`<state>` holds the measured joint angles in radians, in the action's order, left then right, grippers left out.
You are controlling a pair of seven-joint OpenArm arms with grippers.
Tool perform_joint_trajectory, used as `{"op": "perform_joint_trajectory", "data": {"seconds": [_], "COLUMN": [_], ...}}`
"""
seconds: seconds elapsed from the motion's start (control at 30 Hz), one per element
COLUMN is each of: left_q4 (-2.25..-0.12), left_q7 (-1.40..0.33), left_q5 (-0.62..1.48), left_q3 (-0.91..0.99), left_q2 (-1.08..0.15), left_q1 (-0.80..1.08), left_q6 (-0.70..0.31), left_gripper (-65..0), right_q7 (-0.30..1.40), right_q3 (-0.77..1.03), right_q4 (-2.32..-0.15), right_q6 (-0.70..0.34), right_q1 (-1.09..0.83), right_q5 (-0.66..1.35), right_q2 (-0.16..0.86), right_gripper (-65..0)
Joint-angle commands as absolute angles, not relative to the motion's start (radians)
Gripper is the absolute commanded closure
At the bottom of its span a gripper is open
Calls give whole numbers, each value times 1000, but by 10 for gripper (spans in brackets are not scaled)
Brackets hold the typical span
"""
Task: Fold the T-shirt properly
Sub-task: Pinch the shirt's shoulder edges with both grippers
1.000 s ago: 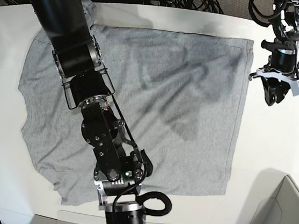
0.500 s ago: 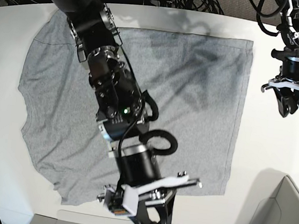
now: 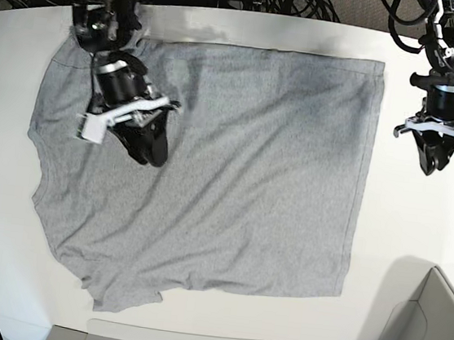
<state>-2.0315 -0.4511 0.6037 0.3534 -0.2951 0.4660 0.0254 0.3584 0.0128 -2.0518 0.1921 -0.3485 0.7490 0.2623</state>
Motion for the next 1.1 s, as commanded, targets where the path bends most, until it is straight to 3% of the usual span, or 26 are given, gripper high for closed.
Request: {"op": "perform_joint_trajectory", "data": {"seconds": [0.0,0.07,0.2,0.4,0.53,0.7,1.07], "left_q4": [-2051,-2049,-2049,-2049,-2049,-2049,-2048], "left_q7": [-430,-430,-430,-430,-430,-432,-432], "left_q5": [604,604,604,602,602,602,602], "left_q3": [351,332,302,271,271,249,243], "left_q2": [-302,-303,-303,-305,-305,-302,-302], "left_q1": [466,466,472,495,506,509,509], "left_q6": [22,22,22,22,22,22,22], "left_gripper": [-158,-158,-158,-158,-158,-158,-158], "right_q7": [325,325,328,344,524,750,783], "right_q3": [59,134,337,549,702,843,892], "right_q4": [-2072,-2072,-2072,-2069,-2046,-1929,-1718], "right_q6": [189,188,185,61,2,-157,-179], "right_q1": [-377,-456,-636,-868,-866,-771,-769], "right_q5": [828,940,975,1098,1102,1104,1136], "right_q2": [308,360,369,297,180,90,93], "right_gripper": [-192,-192,-192,-194,-194,-192,-191]}}
